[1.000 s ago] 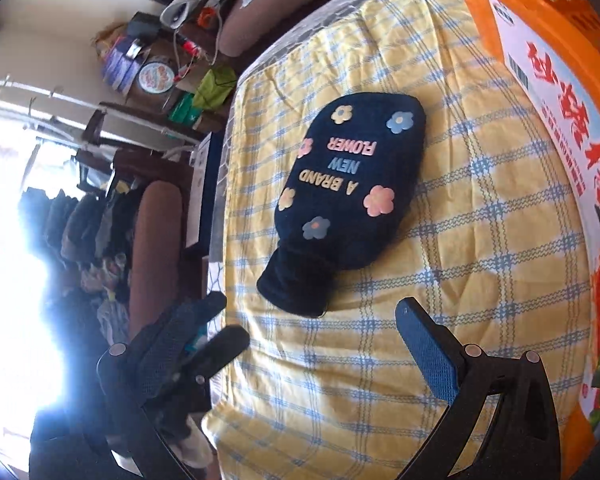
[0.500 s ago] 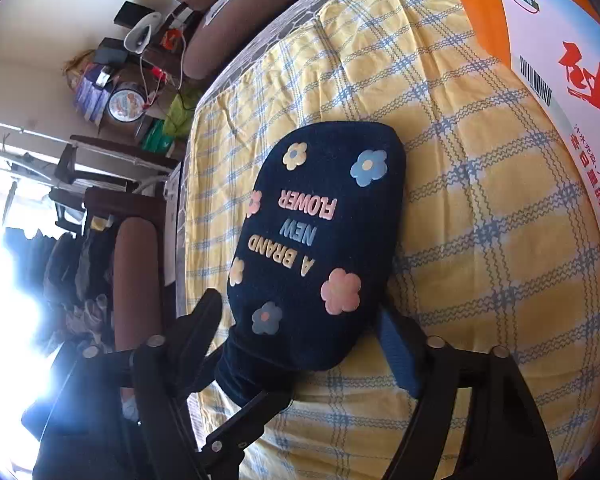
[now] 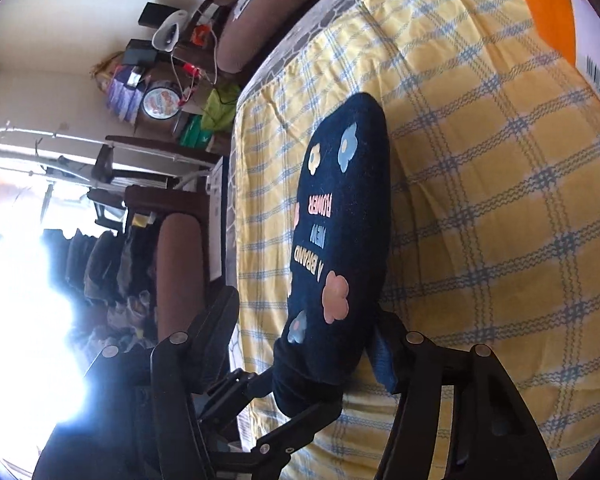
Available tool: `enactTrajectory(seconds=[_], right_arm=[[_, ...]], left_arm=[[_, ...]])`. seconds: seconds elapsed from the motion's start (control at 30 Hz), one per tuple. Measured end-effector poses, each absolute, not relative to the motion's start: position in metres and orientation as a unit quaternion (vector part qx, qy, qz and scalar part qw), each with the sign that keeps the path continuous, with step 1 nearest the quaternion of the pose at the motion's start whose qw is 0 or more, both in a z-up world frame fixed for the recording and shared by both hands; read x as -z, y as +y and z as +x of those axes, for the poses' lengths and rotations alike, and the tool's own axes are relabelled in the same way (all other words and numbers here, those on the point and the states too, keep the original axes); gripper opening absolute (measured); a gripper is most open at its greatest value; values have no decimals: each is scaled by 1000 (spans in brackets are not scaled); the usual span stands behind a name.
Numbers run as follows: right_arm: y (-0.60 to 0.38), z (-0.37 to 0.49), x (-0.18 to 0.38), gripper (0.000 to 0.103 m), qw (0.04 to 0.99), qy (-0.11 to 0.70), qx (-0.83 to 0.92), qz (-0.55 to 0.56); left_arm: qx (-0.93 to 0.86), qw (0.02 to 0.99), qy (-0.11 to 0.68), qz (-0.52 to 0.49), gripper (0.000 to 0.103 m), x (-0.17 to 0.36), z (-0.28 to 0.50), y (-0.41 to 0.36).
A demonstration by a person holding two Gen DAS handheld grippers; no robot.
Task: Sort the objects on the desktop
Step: 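Grasp the hot-water bottle neck with the right gripper beside the left gripper, then lift the hot-water bottle with both grippers and carry it over the basket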
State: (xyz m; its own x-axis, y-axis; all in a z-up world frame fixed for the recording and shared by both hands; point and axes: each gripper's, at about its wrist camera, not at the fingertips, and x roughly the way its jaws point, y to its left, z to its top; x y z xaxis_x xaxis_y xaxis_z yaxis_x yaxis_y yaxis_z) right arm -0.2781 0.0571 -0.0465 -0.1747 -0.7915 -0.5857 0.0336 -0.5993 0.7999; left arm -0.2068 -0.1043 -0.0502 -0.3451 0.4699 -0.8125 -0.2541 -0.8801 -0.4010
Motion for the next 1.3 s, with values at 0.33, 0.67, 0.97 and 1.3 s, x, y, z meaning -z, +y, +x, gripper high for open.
enactTrajectory(seconds=[0.33, 0.67, 0.97, 1.3], right_arm=[[37, -279, 53, 52, 307, -317, 690, 574], [38, -281, 70, 53, 315, -374, 666, 564], [40, -276, 52, 53, 346, -386, 664, 539], [33, -265, 18, 53, 370, -367, 676, 521]], left_arm=[[-819, 224, -104, -517, 53, 44, -205, -107], [-825, 226, -97, -509, 52, 39, -205, -111], [-838, 225, -81, -490, 52, 19, -198, -115], [-845, 234, -72, -475, 52, -9, -188, -118]])
